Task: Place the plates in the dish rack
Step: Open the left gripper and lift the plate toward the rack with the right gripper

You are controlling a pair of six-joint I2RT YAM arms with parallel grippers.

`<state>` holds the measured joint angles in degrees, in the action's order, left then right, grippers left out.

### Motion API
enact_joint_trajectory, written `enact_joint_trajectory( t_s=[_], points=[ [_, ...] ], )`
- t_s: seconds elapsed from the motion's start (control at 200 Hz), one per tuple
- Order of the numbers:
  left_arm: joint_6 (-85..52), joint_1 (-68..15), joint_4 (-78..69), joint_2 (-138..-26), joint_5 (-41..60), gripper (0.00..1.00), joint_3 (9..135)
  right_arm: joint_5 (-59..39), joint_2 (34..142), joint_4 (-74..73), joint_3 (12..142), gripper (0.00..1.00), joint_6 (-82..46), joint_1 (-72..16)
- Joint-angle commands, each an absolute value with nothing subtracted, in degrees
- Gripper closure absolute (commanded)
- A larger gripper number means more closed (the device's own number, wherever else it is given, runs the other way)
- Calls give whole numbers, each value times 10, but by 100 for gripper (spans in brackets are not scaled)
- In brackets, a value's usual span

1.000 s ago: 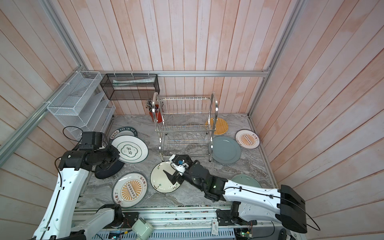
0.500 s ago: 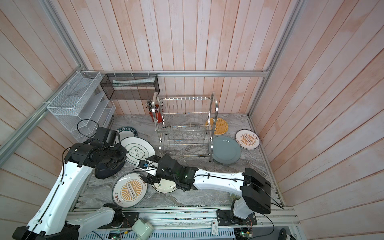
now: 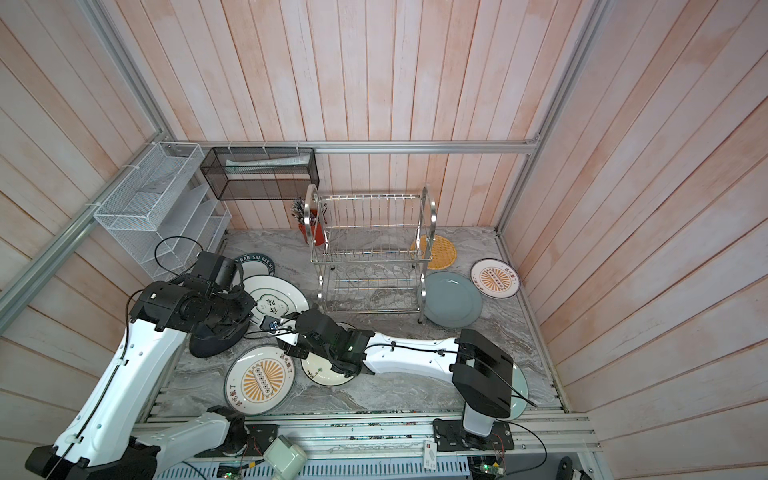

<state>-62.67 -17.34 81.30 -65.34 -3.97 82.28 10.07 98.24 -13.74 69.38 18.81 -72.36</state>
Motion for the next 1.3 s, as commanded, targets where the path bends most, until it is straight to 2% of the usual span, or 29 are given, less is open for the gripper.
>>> enact_joint_trajectory(
  t_s=[0.0, 0.135, 0.34, 0.5, 0.575, 0.6, 0.675, 0.68, 0.76, 1.0, 1.295],
  points=[
    [-645, -176, 815, -653, -54, 100, 842, 157, 999, -166, 708, 59, 197, -727],
    [-654, -176, 820, -656, -54, 100, 844, 161, 1010, -177, 713, 65, 207, -729],
    [-664, -176, 824, -666, -42, 100, 849, 173, 1025, -191, 719, 79, 231, -744],
    [-662, -176, 831, -676, -40, 100, 853, 179, 1016, -216, 704, 100, 235, -752],
    [-657, -173, 831, -675, -41, 100, 850, 182, 1003, -224, 696, 100, 231, -753],
    [-653, -171, 830, -674, -41, 89, 849, 183, 998, -225, 694, 100, 229, -754],
    [-641, -163, 832, -674, -44, 48, 856, 186, 985, -223, 690, 100, 227, -753],
    [-640, -163, 833, -674, -44, 42, 856, 186, 985, -223, 689, 100, 226, -753],
    [-629, -159, 844, -674, -60, 1, 879, 186, 972, -217, 682, 100, 223, -753],
    [-521, -132, 784, -634, -55, 0, 928, 164, 934, -184, 677, 100, 177, -740],
    [-349, -125, 461, -431, 86, 0, 754, 123, 908, -90, 785, 100, 93, -729]
  ],
)
